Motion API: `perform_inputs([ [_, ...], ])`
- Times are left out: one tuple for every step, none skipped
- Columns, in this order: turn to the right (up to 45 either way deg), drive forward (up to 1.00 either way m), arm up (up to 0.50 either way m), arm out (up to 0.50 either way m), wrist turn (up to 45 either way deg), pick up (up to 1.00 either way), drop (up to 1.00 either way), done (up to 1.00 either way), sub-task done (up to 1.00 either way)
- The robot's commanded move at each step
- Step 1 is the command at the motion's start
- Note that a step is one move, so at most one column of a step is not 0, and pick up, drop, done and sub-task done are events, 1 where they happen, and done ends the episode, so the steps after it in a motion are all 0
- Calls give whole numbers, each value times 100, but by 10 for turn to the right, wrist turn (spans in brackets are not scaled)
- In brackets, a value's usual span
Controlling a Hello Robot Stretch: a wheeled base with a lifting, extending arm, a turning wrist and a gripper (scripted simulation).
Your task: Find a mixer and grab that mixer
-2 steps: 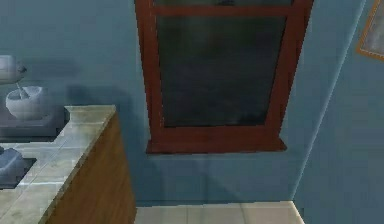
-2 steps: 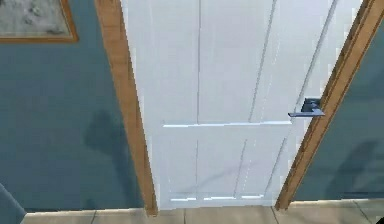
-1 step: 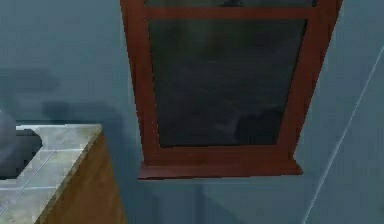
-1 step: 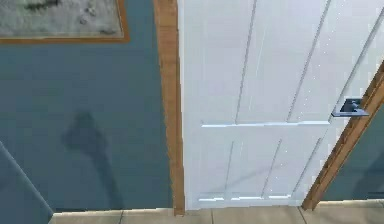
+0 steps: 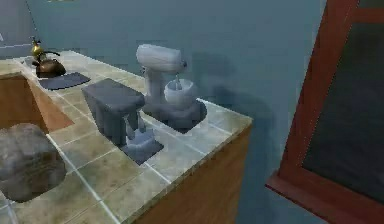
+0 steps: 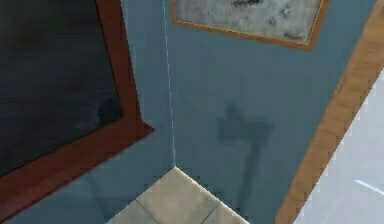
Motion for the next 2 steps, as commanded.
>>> perform_inputs([
  [-450, 0, 0, 0, 0, 0, 0, 0, 0],
  [-450, 0, 0, 0, 0, 0, 0, 0, 0],
])
